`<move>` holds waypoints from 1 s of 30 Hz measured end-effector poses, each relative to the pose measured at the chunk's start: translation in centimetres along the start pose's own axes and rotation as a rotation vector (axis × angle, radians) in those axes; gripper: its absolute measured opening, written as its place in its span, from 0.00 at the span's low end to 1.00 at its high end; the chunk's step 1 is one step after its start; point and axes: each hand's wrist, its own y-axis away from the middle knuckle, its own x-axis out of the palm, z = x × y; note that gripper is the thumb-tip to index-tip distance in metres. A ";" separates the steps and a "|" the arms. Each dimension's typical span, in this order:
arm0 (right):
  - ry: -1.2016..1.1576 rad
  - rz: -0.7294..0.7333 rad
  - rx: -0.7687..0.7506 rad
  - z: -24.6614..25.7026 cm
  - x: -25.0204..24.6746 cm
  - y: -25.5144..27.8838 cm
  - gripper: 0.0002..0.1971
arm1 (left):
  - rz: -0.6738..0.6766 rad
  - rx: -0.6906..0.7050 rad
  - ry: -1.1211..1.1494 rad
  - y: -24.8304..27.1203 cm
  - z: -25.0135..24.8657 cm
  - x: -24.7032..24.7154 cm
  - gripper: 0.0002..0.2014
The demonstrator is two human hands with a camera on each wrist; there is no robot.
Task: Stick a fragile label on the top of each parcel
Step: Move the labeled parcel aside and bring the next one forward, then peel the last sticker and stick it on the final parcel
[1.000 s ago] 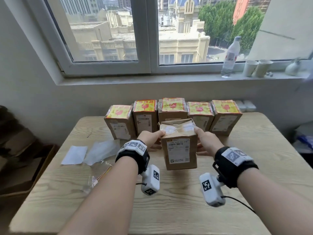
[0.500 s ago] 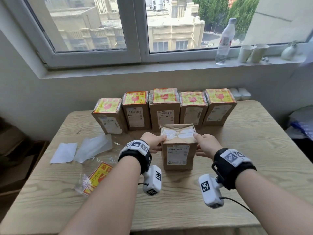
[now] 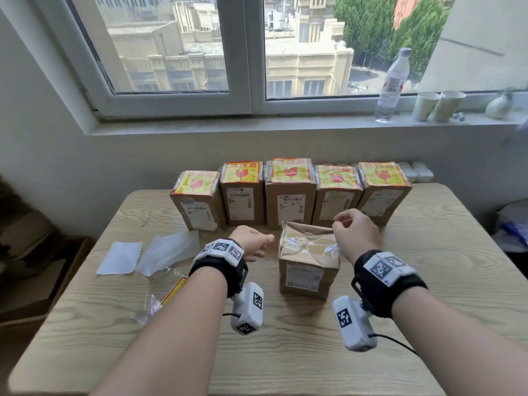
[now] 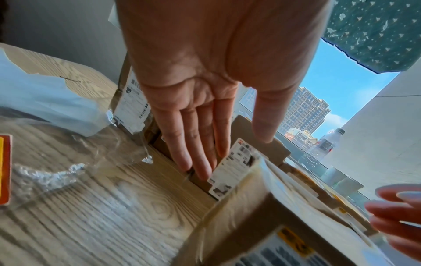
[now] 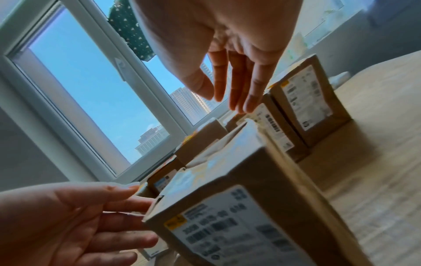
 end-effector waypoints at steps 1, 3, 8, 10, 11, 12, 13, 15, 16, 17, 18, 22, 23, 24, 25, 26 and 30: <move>-0.001 -0.004 -0.038 0.9 0.3 0.2 0.06 | -0.013 0.007 0.006 0.1 0.1 -0.8 0.10; -0.009 0.014 -0.104 2.6 1.2 0.6 0.06 | -0.038 0.019 0.029 0.4 0.6 -2.7 0.06; -0.088 0.178 -0.189 6.4 5.7 1.9 0.06 | -0.135 0.010 0.093 0.6 3.4 -7.8 0.08; -0.110 0.264 -0.202 7.6 8.0 2.3 0.06 | -0.179 -0.012 0.114 0.7 4.9 -9.9 0.08; -0.108 0.306 -0.208 8.2 9.2 2.6 0.06 | -0.203 -0.023 0.124 0.7 5.8 -11.0 0.09; -0.098 0.345 -0.212 8.6 10.4 2.9 0.06 | -0.226 -0.035 0.141 0.8 6.7 -12.0 0.08; -0.089 0.380 -0.211 9.0 11.5 3.1 0.07 | -0.248 -0.050 0.156 0.8 7.6 -13.0 0.07; -0.072 0.440 -0.194 9.3 13.7 3.7 0.08 | -0.278 -0.083 0.172 0.8 9.3 -14.8 0.06; -0.063 0.463 -0.180 9.4 14.7 3.9 0.08 | -0.288 -0.100 0.178 0.8 10.1 -15.5 0.06; -0.056 0.479 -0.164 9.3 15.7 4.1 0.09 | -0.295 -0.117 0.183 0.7 11.0 -16.2 0.06; -0.050 0.487 -0.146 9.4 16.6 4.2 0.10 | -0.303 -0.133 0.187 0.6 11.8 -16.8 0.06; -0.039 0.443 -0.110 9.6 19.6 3.8 0.12 | -0.340 -0.182 0.176 -0.4 14.7 -18.4 0.06; -0.004 0.438 -0.124 9.8 20.2 3.7 0.13 | -0.336 -0.202 0.163 -0.8 15.5 -18.5 0.06; 0.036 0.437 -0.139 10.1 20.7 3.6 0.14 | -0.324 -0.228 0.151 -1.2 16.3 -18.6 0.06; 0.065 0.441 -0.149 10.3 21.3 3.4 0.16 | -0.303 -0.260 0.136 -1.4 17.0 -18.7 0.07; 0.084 0.452 -0.153 10.5 21.8 3.2 0.17 | -0.289 -0.291 0.115 -1.7 17.8 -18.7 0.09; 0.132 0.553 -0.112 10.0 24.4 2.4 0.22 | -0.303 -0.396 -0.003 -2.6 20.7 -19.7 0.15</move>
